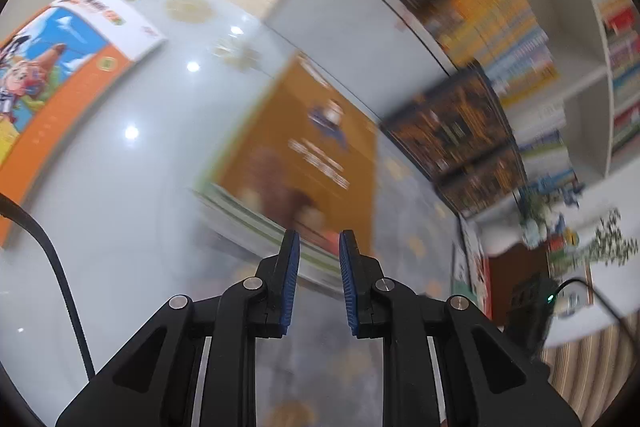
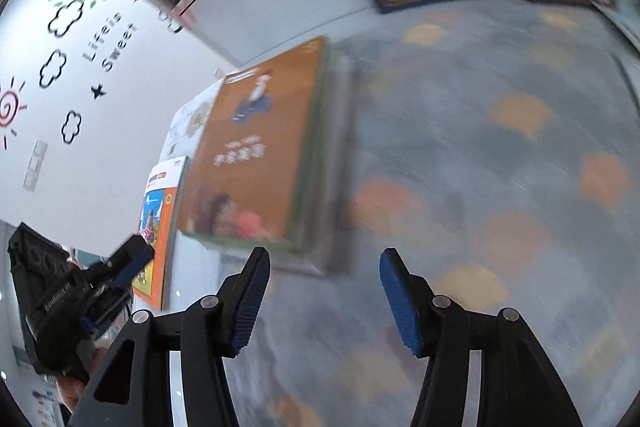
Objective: Organize books
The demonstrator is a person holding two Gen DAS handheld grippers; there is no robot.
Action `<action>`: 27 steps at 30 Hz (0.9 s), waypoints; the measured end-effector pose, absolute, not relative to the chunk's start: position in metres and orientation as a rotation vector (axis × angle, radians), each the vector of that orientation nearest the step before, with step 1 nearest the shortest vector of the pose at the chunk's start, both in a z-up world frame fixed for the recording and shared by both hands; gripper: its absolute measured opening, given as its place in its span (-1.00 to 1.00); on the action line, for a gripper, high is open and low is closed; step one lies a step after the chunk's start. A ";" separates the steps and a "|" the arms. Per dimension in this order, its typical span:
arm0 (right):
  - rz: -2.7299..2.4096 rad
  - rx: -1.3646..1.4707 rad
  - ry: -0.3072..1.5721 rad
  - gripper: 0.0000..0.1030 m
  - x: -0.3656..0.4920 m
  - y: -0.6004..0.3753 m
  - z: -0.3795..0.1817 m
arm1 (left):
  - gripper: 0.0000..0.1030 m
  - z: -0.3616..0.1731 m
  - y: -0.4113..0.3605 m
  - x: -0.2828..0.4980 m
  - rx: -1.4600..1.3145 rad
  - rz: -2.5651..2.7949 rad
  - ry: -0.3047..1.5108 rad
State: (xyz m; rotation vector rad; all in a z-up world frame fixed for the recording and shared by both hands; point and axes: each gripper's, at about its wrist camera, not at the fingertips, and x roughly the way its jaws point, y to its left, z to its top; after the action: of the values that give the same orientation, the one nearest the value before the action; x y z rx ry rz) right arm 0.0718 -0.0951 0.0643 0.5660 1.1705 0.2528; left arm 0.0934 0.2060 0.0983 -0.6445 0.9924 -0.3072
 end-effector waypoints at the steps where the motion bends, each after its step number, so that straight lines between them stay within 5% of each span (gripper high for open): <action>1: 0.230 0.577 1.176 0.07 0.059 -0.111 0.061 | -0.64 0.102 0.192 0.090 -0.630 -0.330 0.996; 14: -0.122 0.772 1.146 0.08 -0.080 -0.358 0.040 | -0.55 0.085 -0.056 0.036 -0.406 -0.637 1.211; 24: -0.194 0.652 1.086 0.07 -0.078 -0.472 0.035 | -0.55 0.039 -0.196 0.018 -0.301 -0.681 1.336; 27: -0.128 0.590 1.085 -0.39 -0.071 -0.472 0.025 | -0.55 0.031 -0.212 0.014 -0.275 -0.633 1.325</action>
State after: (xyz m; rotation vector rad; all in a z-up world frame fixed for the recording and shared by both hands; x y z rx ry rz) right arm -0.0705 -0.4719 0.0252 0.5898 1.0850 -0.1275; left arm 0.0136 -0.2124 0.0307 -0.2753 1.3255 -0.6327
